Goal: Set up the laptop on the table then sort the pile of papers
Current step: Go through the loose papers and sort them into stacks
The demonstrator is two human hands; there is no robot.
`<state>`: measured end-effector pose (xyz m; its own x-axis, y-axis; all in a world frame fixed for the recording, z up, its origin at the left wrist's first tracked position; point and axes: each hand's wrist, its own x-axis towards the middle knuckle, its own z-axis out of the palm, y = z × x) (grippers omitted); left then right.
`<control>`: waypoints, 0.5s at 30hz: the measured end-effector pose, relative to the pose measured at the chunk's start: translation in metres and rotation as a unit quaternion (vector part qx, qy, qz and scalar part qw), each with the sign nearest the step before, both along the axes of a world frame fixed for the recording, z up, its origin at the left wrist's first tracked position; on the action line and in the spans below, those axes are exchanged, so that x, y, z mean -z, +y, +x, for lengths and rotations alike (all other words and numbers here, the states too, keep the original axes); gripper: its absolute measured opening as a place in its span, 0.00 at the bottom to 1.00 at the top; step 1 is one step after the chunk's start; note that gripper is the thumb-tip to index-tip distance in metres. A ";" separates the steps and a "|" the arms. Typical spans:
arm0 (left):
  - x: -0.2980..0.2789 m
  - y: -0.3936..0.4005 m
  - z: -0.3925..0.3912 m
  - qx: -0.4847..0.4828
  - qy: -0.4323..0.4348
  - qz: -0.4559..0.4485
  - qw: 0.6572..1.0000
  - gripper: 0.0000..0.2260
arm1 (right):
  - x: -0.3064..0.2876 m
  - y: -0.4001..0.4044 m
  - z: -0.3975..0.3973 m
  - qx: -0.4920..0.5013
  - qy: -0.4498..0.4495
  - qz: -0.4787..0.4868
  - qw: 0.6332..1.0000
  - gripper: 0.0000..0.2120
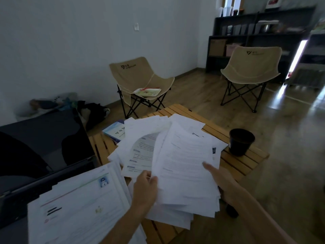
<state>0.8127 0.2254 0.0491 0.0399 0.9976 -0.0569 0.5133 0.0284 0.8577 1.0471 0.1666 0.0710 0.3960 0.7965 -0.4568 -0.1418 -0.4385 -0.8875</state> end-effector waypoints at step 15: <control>-0.049 0.152 0.020 0.121 0.301 0.250 0.912 0.25 | 0.013 -0.003 0.004 -0.062 -0.068 -0.002 0.996 0.10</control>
